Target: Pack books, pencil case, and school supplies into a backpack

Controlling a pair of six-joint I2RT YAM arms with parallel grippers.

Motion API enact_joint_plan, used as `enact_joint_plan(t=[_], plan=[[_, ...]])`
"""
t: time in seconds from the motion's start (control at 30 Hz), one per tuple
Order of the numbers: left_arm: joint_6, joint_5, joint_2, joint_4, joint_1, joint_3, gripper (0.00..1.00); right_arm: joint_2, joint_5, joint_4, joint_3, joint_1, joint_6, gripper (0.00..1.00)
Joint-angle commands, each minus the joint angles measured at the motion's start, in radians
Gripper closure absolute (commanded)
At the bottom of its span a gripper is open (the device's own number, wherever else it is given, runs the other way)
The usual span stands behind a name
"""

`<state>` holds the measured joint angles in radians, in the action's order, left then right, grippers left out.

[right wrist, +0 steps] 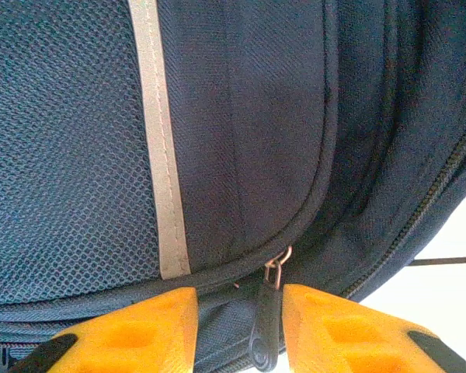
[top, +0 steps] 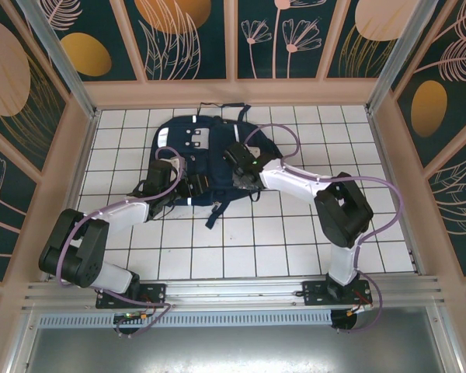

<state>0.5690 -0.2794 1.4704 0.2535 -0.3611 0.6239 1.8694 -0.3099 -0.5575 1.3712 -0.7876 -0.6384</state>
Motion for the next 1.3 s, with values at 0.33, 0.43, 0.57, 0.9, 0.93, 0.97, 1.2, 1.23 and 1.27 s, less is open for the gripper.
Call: enact_joint_plan(t=[0.33, 0.43, 0.57, 0.9, 0.93, 0.97, 1.2, 1.23, 1.27], plan=[[0.011, 0.031, 0.016, -0.098, 0.013, 0.012, 0.18, 0.021, 0.002, 0.047, -0.082, 0.017, -0.056, 0.72], [0.018, 0.038, 0.005, -0.092, 0.013, 0.002, 0.18, 0.026, 0.03, 0.103, -0.117, 0.036, -0.05, 0.74], [0.02, 0.041, 0.002, -0.092, 0.013, -0.01, 0.18, 0.02, 0.012, 0.121, -0.121, 0.047, -0.04, 0.81], [0.01, 0.128, 0.022, -0.086, 0.013, -0.036, 0.17, -0.108, 0.026, 0.094, -0.143, 0.106, 0.149, 1.0], [0.004, 0.143, 0.032, -0.086, 0.013, -0.034, 0.17, -0.131, 0.017, 0.077, -0.143, 0.119, 0.193, 1.0], [-0.001, 0.161, 0.04, -0.089, 0.014, -0.028, 0.17, -0.149, 0.013, 0.064, -0.144, 0.132, 0.235, 1.0], [-0.021, 0.273, 0.141, -0.096, 0.017, 0.085, 0.16, -0.22, 0.073, 0.004, -0.166, 0.18, 0.371, 1.0], [-0.025, 0.284, 0.167, -0.093, 0.019, 0.114, 0.16, -0.229, 0.122, 0.012, -0.175, 0.179, 0.367, 1.0], [-0.025, 0.299, 0.193, -0.09, 0.022, 0.14, 0.16, -0.24, 0.181, 0.021, -0.186, 0.179, 0.362, 1.0]])
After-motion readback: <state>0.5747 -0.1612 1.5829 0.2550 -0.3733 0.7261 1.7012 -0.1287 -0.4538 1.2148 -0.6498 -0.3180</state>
